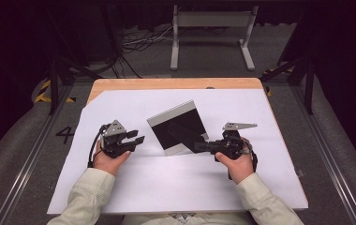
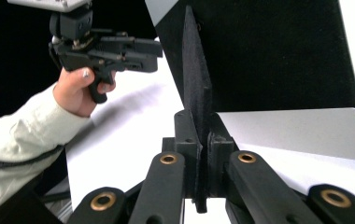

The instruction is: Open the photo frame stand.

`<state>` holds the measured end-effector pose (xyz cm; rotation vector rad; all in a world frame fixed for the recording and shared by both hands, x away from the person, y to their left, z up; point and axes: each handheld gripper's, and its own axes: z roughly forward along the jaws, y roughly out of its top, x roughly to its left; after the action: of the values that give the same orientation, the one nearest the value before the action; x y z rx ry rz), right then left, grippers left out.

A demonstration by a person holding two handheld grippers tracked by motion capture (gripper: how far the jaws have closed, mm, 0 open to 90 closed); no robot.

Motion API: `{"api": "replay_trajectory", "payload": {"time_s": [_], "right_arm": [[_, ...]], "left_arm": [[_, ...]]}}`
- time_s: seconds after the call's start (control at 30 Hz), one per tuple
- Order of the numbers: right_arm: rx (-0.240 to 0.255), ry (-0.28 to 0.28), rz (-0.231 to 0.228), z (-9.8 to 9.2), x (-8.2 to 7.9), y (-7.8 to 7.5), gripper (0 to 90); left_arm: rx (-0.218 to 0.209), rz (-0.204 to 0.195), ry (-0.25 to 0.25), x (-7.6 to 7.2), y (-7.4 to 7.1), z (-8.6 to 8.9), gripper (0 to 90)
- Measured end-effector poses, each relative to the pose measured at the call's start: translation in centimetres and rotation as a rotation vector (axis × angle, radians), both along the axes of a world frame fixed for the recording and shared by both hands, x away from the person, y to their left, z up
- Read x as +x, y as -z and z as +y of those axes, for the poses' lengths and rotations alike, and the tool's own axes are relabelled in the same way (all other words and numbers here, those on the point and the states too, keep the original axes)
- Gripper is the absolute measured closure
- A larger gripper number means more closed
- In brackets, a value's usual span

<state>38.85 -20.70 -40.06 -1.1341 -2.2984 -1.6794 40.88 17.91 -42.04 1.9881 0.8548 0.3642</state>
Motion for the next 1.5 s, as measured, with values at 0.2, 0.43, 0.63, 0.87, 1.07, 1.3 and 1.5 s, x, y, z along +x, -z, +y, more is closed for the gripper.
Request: {"api": "replay_trajectory", "payload": {"time_s": [0.2, 0.43, 0.63, 0.87, 1.07, 1.3, 1.5], "right_arm": [[-0.057, -0.038, -0.009, -0.3, -0.5, -0.1, 86.9], [-0.130, -0.078, -0.030, -0.2, -1.3, -0.2, 86.9], [-0.162, -0.094, -0.027, -0.4, -1.5, 0.0, 86.7], [-0.219, -0.118, -0.024, -0.7, -1.6, 0.5, 85.5], [-0.271, -0.144, -0.031, -0.8, -2.0, 0.8, 85.4], [-0.334, -0.177, -0.060, -0.6, -2.4, 1.0, 84.9], [-0.372, -0.188, -0.050, -0.8, -2.5, 1.4, 84.2]], "left_arm": [[0.000, 0.002, 0.004, 0.0, 0.0, 0.0, 59.0], [0.001, 0.005, 0.001, 0.0, 0.1, -0.1, 59.0], [0.003, 0.004, 0.004, 0.1, 0.1, -0.1, 59.0], [0.004, 0.004, 0.004, 0.1, 0.1, -0.1, 58.9], [0.004, 0.004, 0.006, 0.1, 0.1, -0.1, 58.8], [0.008, 0.002, 0.008, 0.1, 0.1, -0.1, 58.8], [0.005, 0.011, 0.008, 0.1, 0.2, -0.2, 58.7]]}}
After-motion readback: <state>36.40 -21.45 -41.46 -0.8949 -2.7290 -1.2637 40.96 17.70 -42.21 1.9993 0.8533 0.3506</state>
